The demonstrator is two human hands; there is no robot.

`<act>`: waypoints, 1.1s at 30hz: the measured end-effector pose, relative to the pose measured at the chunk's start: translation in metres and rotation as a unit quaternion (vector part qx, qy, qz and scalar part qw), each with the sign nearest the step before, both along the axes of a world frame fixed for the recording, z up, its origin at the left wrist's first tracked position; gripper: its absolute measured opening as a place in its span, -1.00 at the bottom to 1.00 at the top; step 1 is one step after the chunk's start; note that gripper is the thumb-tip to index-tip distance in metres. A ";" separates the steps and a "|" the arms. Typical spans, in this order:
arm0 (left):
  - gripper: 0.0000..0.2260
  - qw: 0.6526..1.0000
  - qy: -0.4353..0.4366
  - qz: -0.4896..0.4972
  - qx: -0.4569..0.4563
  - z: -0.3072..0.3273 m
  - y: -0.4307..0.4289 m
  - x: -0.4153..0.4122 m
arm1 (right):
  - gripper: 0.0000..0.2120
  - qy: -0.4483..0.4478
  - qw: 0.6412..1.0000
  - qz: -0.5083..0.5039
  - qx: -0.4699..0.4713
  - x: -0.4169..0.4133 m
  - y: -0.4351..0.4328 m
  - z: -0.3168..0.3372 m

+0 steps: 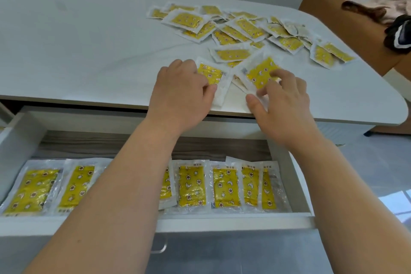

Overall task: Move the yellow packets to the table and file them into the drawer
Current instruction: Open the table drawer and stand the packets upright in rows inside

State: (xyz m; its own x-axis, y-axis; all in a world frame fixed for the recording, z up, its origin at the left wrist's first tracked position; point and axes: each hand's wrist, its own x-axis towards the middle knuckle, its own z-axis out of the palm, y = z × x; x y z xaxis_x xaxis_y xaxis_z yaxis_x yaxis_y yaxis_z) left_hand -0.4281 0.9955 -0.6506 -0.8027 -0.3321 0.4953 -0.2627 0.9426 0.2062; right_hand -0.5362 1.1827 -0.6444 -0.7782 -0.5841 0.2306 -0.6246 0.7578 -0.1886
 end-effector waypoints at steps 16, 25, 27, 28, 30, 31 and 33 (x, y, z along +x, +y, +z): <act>-0.52 0.987 -0.114 0.016 0.115 0.007 0.007 0.004 | -0.40 -0.101 0.990 -0.083 -0.049 -0.008 -0.001 0.000; -0.68 0.968 -0.100 -0.033 0.230 0.036 0.009 0.021 | -0.64 -0.154 0.971 -0.066 -0.173 0.021 -0.007 0.040; -0.72 0.965 -0.109 -0.026 0.235 0.045 0.001 0.032 | -0.74 -0.184 0.962 -0.033 -0.201 0.037 -0.018 0.050; -0.75 0.963 -0.114 -0.017 0.245 0.050 -0.004 0.039 | -0.76 -0.202 0.958 -0.019 -0.203 0.046 -0.024 0.054; -0.81 0.957 -0.130 0.011 0.258 0.060 -0.018 0.053 | -0.75 -0.247 0.949 0.014 -0.194 0.062 -0.037 0.059; -0.82 0.954 -0.142 0.025 0.261 0.066 -0.025 0.062 | -0.74 -0.262 0.947 0.037 -0.180 0.070 -0.043 0.060; -0.87 0.944 -0.187 0.035 0.269 0.078 -0.038 0.081 | -0.72 -0.268 0.949 0.090 -0.136 0.085 -0.055 0.058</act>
